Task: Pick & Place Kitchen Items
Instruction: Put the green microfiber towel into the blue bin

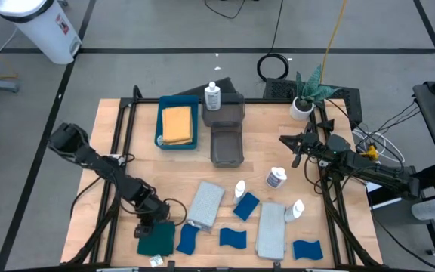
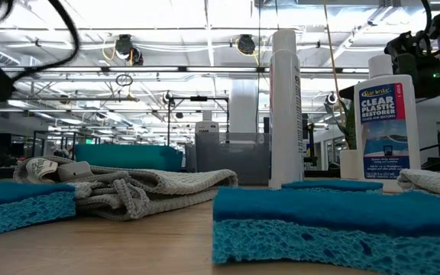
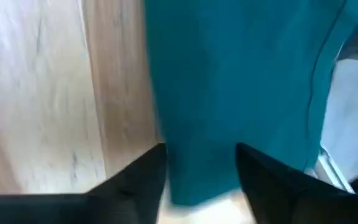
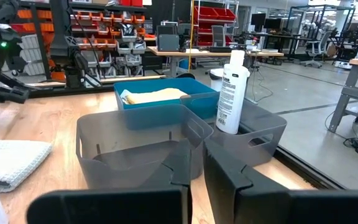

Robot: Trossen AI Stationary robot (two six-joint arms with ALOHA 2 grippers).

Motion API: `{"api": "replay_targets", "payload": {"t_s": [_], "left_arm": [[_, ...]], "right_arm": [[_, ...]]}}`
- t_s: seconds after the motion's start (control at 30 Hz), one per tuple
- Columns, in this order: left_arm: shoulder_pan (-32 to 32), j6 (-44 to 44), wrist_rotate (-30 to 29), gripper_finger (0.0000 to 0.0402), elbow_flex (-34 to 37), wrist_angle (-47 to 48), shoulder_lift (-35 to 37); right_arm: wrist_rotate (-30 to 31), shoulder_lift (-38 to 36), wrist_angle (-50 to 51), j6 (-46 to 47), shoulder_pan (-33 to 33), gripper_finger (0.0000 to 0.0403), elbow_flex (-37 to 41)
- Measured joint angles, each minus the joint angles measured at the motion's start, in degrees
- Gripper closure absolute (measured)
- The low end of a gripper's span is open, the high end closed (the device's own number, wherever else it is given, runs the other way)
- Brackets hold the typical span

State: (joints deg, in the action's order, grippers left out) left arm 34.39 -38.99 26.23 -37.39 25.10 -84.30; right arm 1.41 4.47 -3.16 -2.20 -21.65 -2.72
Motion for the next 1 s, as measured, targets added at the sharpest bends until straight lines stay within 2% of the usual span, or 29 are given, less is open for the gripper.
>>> {"api": "replay_targets", "payload": {"t_s": [0.07, 0.2, 0.27, 0.37, 0.53, 0.63, 0.77, 0.87, 1.0], "left_arm": [[-0.06, 1.31, -0.84, 0.0248, 0.04, -1.35, 0.0], [0.75, 1.39, -6.5, 0.0312, -0.04, -3.14, 0.07], [1.09, 0.01, -9.55, 0.0334, -0.02, -2.67, -0.01], [1.12, -0.75, -11.03, 0.0357, 0.0, -2.89, 0.04], [1.5, 0.42, -12.72, 0.0373, -0.02, -2.46, 0.04], [0.82, 2.75, -15.82, 0.038, -0.02, -0.38, 0.04], [-0.84, -1.57, -18.75, 0.0397, -0.43, 3.75, 1.07], [-0.6, -2.0, -19.03, 0.0397, -2.39, 5.02, 3.66], [1.75, -2.08, -18.19, 0.0398, -6.36, 1.3, 5.52]], "right_arm": [[0.0, 0.0, 0.0, 0.0, 0.0, 0.0383, 0.0], [-0.01, 0.02, -0.02, 0.0, -0.01, 0.0383, 0.0], [0.0, 0.02, -0.02, 0.0, 0.0, 0.0383, 0.0], [-0.01, 0.02, -0.02, 0.0, -0.01, 0.0383, 0.0], [-0.02, 0.02, -0.02, 0.0, -0.02, 0.0383, 0.0], [-0.02, 0.02, -0.02, 0.0, -0.02, 0.0383, 0.0], [-0.02, 0.02, -0.02, 0.0, 0.0, 0.0383, 0.01], [-0.02, 0.02, -0.02, 0.0, -0.02, 0.0383, 0.0], [-0.02, 0.02, -0.02, 0.0, 0.0, 0.0383, 0.0]]}}
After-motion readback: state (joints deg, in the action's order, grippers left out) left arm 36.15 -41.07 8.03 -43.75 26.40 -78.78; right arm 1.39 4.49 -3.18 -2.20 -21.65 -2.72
